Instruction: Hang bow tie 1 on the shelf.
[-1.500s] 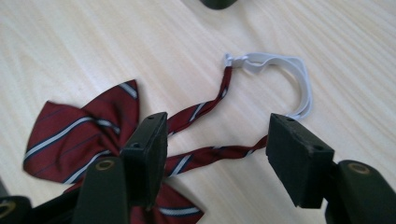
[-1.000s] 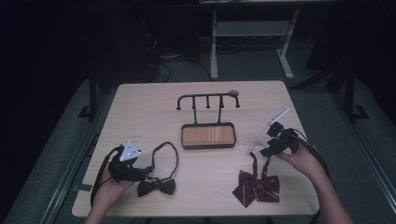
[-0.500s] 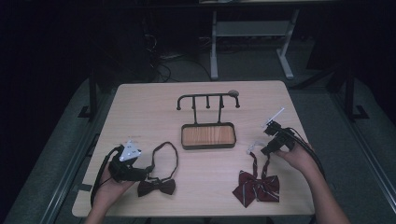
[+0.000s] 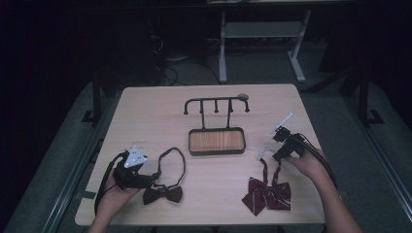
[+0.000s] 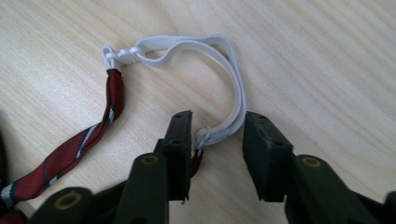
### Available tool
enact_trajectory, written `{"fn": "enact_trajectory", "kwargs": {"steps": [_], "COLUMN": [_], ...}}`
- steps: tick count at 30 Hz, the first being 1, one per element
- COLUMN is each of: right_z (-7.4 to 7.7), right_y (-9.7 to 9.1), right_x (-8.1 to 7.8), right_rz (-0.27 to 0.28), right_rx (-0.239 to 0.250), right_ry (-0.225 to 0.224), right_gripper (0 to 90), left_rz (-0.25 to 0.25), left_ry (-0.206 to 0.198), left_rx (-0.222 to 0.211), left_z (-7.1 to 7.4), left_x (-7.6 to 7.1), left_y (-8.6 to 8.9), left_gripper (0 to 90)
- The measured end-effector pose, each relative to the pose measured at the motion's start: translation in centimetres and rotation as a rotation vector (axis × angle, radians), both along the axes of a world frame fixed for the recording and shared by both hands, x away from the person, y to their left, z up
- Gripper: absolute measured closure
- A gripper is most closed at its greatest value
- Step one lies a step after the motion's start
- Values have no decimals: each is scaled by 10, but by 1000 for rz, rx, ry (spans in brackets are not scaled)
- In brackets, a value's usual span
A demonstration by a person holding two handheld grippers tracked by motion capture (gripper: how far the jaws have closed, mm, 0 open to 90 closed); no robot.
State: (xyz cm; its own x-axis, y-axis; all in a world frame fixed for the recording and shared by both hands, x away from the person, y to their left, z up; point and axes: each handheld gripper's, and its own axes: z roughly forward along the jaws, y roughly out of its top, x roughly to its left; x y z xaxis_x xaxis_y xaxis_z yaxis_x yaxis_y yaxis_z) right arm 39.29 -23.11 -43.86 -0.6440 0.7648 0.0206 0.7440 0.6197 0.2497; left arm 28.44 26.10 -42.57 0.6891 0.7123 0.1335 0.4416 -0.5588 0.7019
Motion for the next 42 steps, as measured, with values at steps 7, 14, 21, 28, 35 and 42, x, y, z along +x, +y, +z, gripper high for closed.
{"fn": "enact_trajectory", "kwargs": {"steps": [7,14,21,28,35,42], "right_z": [0,-1,-1,-2,-1,9], "right_y": [4,9,10,9,6,6], "right_x": [-1,-2,-2,0,0,-7], "right_rz": [14,33,33,41,44,72], "right_rx": [-25,-50,-53,-39,-31,18], "right_ry": [-9,-16,-14,-9,-6,-22], "right_gripper": [686,737,756,841,848,849], "left_rz": [2,2,-2,-3,-4,-5], "left_ry": [-1,3,-3,-10,-14,-15], "left_rx": [0,-4,0,1,1,3], "left_z": [0,0,1,1,0,1], "left_x": [0,0,0,-1,-1,-1], "left_y": [0,0,0,-1,-1,-1], "left_gripper": [231,231,231,231,231,232]}}
